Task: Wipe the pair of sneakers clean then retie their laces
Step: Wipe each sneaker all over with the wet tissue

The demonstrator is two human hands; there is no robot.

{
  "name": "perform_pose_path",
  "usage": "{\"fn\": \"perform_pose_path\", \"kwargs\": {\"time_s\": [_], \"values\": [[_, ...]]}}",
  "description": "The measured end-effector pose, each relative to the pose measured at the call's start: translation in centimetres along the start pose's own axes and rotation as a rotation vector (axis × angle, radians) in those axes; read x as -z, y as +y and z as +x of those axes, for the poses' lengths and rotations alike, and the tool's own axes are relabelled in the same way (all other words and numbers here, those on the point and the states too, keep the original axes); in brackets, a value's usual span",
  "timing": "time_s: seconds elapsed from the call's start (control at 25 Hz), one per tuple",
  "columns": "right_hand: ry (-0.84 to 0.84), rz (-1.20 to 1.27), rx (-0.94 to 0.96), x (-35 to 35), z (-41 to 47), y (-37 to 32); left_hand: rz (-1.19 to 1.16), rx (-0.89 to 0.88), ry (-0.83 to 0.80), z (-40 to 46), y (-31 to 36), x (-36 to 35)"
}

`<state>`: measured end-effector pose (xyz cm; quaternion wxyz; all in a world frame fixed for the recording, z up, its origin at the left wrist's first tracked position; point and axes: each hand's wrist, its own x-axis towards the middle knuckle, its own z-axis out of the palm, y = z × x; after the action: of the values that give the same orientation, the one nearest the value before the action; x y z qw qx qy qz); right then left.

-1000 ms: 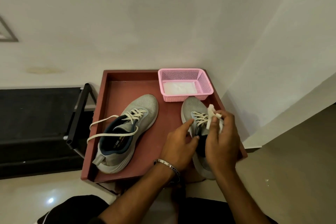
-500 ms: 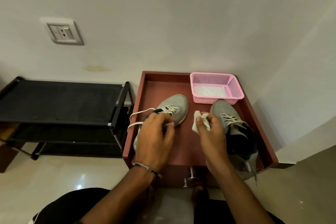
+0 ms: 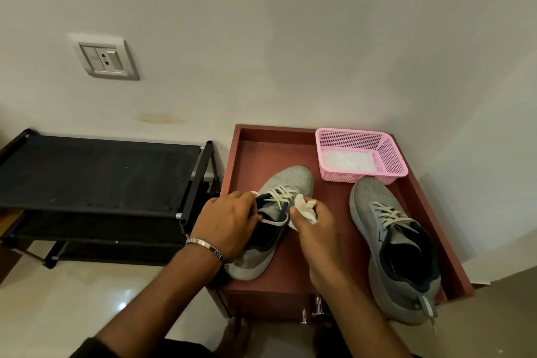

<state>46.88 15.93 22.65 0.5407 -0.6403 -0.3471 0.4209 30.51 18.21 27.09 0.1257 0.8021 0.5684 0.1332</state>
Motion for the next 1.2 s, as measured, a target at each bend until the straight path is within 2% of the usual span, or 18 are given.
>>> {"fn": "perform_pose_path", "kwargs": {"time_s": [0.08, 0.24, 0.32, 0.4, 0.44, 0.56, 0.64, 0.68, 0.84, 0.96, 1.08, 1.2], "values": [[-0.003, 0.001, -0.008, -0.2, 0.5, 0.3, 0.049, -0.068, -0.058, 0.9, -0.5, 1.1], [-0.021, 0.039, -0.014, -0.3, 0.9, 0.1, 0.154, -0.11, -0.305, 0.6, -0.9, 2.3], [-0.032, 0.045, -0.016, -0.2, 0.9, 0.0, 0.228, -0.093, -0.302, 0.2, -0.8, 2.5], [-0.026, 0.046, -0.008, 0.1, 0.7, -0.1, 0.309, -0.147, -0.254, 0.6, -0.4, 3.6], [-0.024, 0.049, 0.0, 0.2, 0.5, -0.1, 0.28, -0.183, -0.216, 1.0, 0.0, 4.3], [-0.029, 0.052, 0.0, 0.5, 0.1, -0.4, -0.03, -0.166, -0.074, 3.2, 0.9, 6.3], [-0.03, 0.054, -0.007, 0.8, -0.1, -0.6, -0.086, -0.136, -0.031, 5.3, 0.6, 6.0], [-0.032, 0.061, -0.013, 1.0, -0.2, -0.6, -0.079, -0.13, -0.075, 6.2, 0.3, 5.4], [-0.032, 0.054, -0.039, 1.5, -0.2, -0.6, -0.061, -0.037, -0.499, 8.0, -1.8, 2.9], [-0.034, 0.054, -0.03, 1.7, 0.0, -0.8, -0.08, 0.016, -0.65, 8.7, -3.8, 3.6], [-0.023, 0.061, -0.02, 1.8, 0.0, -1.2, -0.267, -0.008, -0.642, 9.5, -5.6, 5.9], [-0.027, 0.052, -0.02, 1.9, -0.1, -1.3, -0.416, 0.023, -0.497, 10.3, -7.0, 8.8]]}}
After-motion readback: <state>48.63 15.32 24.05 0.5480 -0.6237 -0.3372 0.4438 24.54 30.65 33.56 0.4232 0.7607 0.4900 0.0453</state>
